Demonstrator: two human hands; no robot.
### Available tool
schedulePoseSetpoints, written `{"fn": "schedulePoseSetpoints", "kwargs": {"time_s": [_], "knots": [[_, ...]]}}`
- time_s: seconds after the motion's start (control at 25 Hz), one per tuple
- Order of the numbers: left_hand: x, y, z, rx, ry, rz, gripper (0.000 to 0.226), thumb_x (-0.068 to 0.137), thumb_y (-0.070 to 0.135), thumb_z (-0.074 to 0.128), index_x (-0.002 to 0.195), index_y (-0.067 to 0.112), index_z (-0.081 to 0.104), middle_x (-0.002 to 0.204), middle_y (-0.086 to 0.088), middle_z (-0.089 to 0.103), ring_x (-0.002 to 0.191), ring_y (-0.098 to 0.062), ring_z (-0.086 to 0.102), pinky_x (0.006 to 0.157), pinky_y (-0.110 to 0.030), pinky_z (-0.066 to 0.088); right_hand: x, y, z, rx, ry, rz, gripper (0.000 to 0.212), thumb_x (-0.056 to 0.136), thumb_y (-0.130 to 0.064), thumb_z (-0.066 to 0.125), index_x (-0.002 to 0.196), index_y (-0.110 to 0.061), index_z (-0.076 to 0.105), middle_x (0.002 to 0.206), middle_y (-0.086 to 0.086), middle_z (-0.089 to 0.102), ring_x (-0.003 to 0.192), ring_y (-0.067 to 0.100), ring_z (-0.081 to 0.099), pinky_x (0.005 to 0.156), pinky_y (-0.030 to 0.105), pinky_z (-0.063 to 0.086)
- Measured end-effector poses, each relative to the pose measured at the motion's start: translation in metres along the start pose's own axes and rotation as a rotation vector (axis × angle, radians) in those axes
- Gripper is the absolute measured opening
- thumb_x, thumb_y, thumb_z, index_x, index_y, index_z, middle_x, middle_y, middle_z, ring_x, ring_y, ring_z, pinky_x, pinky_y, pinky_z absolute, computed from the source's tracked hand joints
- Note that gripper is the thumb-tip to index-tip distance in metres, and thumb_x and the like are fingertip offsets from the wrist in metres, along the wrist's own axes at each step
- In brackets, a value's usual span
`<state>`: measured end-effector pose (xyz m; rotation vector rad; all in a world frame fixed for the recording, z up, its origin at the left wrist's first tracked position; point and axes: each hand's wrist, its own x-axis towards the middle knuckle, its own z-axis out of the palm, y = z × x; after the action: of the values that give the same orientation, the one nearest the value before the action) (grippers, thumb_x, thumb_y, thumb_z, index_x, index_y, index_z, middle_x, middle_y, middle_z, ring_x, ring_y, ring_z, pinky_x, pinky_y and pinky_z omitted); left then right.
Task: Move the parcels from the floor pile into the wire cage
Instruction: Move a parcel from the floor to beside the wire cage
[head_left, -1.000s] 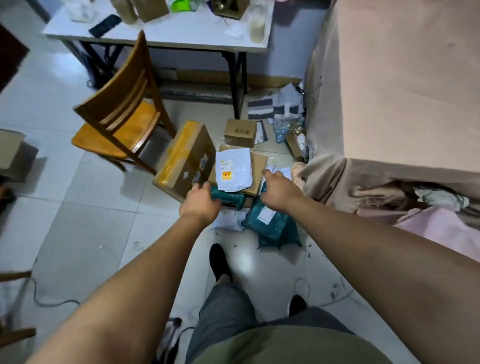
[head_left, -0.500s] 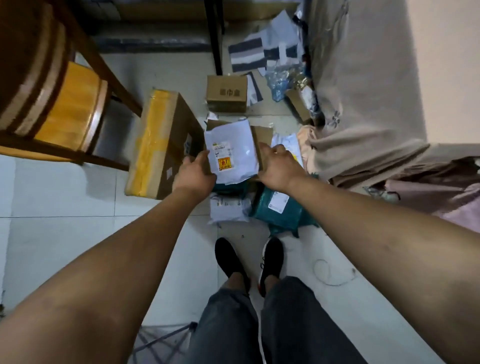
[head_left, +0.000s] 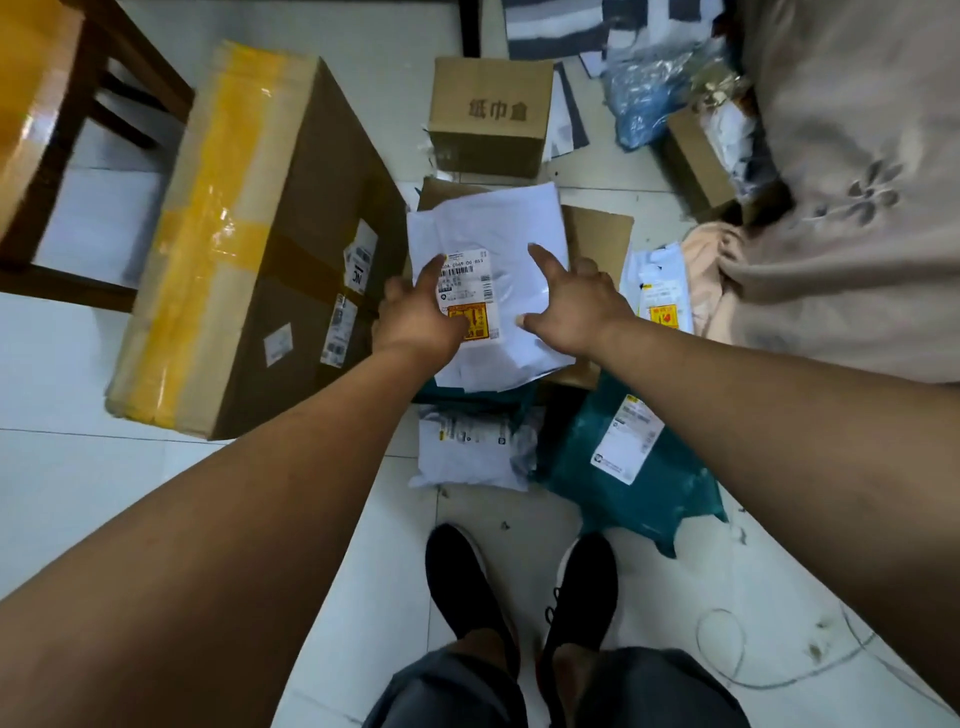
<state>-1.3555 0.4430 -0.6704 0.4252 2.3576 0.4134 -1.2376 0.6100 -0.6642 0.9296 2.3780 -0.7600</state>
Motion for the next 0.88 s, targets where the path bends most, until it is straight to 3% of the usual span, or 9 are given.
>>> {"fn": "schedulePoseSetpoints", "kwargs": {"time_s": [0.44,0.56,0.72,0.88], "knots": [[0.010,-0.014,0.036,-0.378,0.098,-0.005,0.077,0.086,0.026,0.077,0.153,0.039,0.042,0.155,-0.001,0.030,0.140,-0.028,0.042,0.115,-0.041,0.043,0.012,0.014,0.039,0.213,0.133,0.015,0.091,0.088,-0.048,0.069,0.159,-0.046,0.012,0.156,0.012,0.029,0.140,0.036,0.039,0.113,0.045,0.040],[-0.016,-0.014,0.027,-0.374,0.119,0.083,0.080,0.086,0.026,0.079,0.154,0.039,0.039,0.158,0.003,0.025,0.143,-0.025,0.039,0.116,-0.038,0.041,-0.009,0.009,0.027,0.202,0.174,-0.014,0.093,0.088,-0.045,0.069,0.158,-0.048,0.009,0.150,0.013,0.033,0.137,0.036,0.042,0.110,0.047,0.043],[-0.065,0.007,-0.007,-0.291,0.158,0.139,0.079,0.088,0.025,0.076,0.155,0.037,0.036,0.159,-0.001,0.023,0.139,-0.026,0.044,0.099,-0.023,0.038,-0.059,-0.004,-0.008,0.228,0.190,-0.027,0.092,0.089,-0.042,0.069,0.159,-0.047,0.010,0.147,0.013,0.034,0.137,0.035,0.041,0.109,0.044,0.043],[-0.133,0.044,-0.062,-0.187,0.129,0.226,0.076,0.091,0.028,0.075,0.155,0.039,0.035,0.161,-0.004,0.023,0.132,-0.028,0.052,0.096,-0.025,0.045,-0.139,-0.016,-0.060,0.282,0.193,0.036,0.090,0.092,-0.039,0.069,0.159,-0.046,0.010,0.153,0.015,0.026,0.143,0.035,0.033,0.114,0.041,0.037]]}}
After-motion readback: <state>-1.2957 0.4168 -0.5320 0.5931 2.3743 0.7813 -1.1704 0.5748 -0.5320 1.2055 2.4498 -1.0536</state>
